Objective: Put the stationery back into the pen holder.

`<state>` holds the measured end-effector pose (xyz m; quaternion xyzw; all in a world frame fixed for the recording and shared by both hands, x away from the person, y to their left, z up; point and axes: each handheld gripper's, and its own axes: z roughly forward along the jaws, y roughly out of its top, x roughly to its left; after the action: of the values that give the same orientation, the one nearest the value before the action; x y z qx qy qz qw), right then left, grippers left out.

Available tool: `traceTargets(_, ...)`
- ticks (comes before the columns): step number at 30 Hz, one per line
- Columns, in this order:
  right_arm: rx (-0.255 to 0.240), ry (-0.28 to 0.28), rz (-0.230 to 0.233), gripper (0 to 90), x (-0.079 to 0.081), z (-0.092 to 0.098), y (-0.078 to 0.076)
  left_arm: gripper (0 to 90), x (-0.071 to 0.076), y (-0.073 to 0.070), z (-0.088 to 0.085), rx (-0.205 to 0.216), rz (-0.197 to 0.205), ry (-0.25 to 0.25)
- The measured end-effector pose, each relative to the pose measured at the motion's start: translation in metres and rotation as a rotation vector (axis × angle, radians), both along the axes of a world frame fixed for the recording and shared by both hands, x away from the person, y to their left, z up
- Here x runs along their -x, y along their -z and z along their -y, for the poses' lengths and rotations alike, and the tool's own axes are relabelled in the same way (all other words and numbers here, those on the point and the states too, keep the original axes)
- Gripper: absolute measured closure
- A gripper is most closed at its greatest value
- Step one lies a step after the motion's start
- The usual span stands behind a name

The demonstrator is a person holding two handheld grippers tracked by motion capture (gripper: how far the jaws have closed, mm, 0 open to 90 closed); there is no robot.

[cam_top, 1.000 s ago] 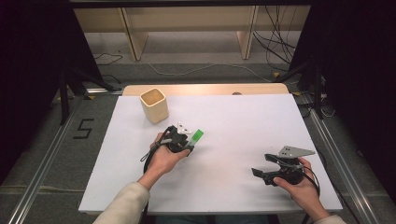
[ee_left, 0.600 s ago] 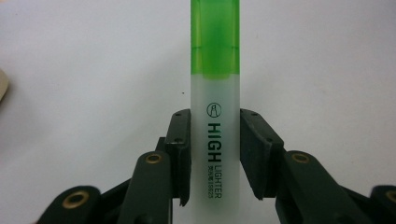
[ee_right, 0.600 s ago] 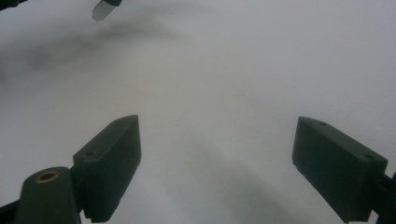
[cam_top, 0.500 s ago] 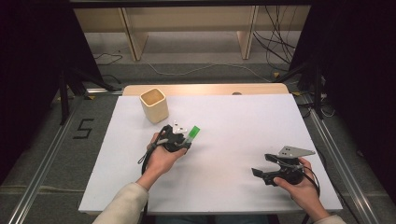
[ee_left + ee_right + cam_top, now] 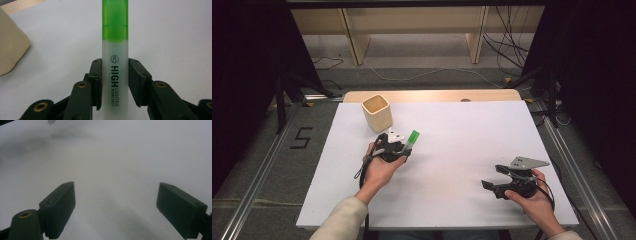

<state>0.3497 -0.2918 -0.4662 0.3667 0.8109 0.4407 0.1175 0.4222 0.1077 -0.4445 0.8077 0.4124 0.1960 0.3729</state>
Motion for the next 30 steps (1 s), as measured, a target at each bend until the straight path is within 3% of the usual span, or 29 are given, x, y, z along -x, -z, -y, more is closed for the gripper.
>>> traceTargets(30,0.002,-0.001,-0.001,16.3,0.000,0.000,0.000,66.3,-0.003,-0.007,-0.017,0.043,0.061,-0.097)
